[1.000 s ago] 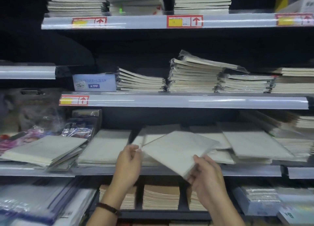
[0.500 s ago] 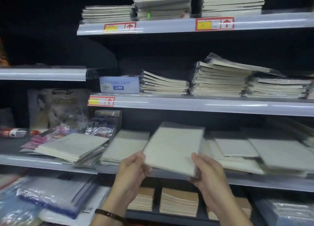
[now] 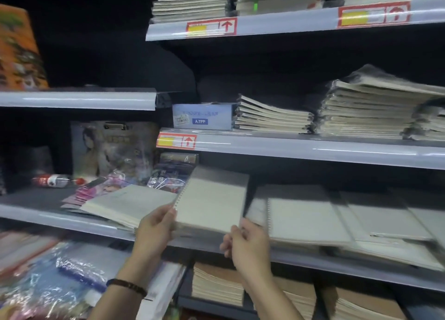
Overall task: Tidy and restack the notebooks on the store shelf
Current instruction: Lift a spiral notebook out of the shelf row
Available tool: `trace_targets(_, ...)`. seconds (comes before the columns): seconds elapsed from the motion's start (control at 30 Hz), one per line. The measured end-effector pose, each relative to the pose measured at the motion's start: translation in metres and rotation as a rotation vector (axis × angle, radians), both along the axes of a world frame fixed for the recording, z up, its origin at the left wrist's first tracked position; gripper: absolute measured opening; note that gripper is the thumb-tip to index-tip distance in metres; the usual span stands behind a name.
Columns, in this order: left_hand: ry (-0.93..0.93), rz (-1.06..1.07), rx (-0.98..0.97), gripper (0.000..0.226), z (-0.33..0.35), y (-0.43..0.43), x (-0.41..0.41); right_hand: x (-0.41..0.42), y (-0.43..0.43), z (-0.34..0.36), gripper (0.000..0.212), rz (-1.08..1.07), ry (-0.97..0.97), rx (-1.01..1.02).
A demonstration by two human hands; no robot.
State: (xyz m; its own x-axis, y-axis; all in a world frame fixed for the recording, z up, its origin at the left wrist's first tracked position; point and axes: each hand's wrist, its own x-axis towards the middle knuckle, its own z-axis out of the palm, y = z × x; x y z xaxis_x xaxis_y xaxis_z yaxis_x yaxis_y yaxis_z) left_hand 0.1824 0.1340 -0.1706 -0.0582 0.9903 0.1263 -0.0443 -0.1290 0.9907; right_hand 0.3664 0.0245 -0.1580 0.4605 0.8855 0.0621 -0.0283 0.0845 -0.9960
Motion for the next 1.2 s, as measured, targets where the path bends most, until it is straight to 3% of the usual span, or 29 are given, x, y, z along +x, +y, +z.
trace_targets(0.17,0.454,0.146,0.037,0.015,-0.007,0.039,-0.005,-0.023,0.044,-0.021,0.017,-0.020,0.063,-0.052)
trace_targets(0.2,0.494,0.157,0.040,0.016,-0.009,0.039,-0.004,-0.026,0.047,-0.025,0.027,-0.013,0.077,-0.070)
trace_targets(0.27,0.530,0.185,0.066,0.023,-0.011,0.033,-0.001,-0.028,0.049,-0.032,0.049,0.006,0.104,-0.096)
trace_targets(0.33,0.559,0.203,0.129,0.030,-0.011,0.025,0.001,-0.028,0.050,-0.033,0.050,0.027,0.147,-0.110)
trace_targets(0.4,0.522,0.151,0.155,0.042,-0.011,0.017,0.003,-0.024,0.053,-0.035,0.037,0.042,0.171,-0.124)
trace_targets(0.5,0.533,0.094,0.185,0.059,-0.017,0.009,0.004,-0.020,0.056,-0.036,0.051,0.059,0.198,-0.154)
trace_targets(0.67,0.623,0.110,0.229,0.059,-0.019,0.009,0.008,-0.016,0.043,-0.029,0.078,0.101,0.247,-0.128)
trace_targets(0.77,0.726,0.152,0.179,0.069,-0.023,0.006,0.010,-0.016,0.027,-0.026,0.074,0.114,0.207,-0.145)
trace_targets(0.87,0.772,0.305,0.243,0.057,-0.028,-0.017,0.023,-0.009,0.002,-0.024,0.045,0.116,0.200,-0.107)
trace_targets(0.93,0.739,0.356,0.333,0.038,-0.032,-0.035,0.039,0.002,-0.017,-0.026,0.031,0.108,0.230,-0.056)
trace_targets(1.03,0.504,0.194,0.262,0.012,-0.033,-0.066,0.071,0.028,-0.046,-0.030,0.023,0.030,0.308,-0.004)
trace_targets(1.13,0.359,-0.058,0.072,0.011,-0.027,-0.092,0.115,0.062,-0.063,-0.032,0.022,-0.102,0.355,0.027)
trace_targets(1.2,0.253,-0.184,-0.091,0.024,-0.027,-0.101,0.141,0.086,-0.071,-0.032,0.024,-0.194,0.372,0.030)
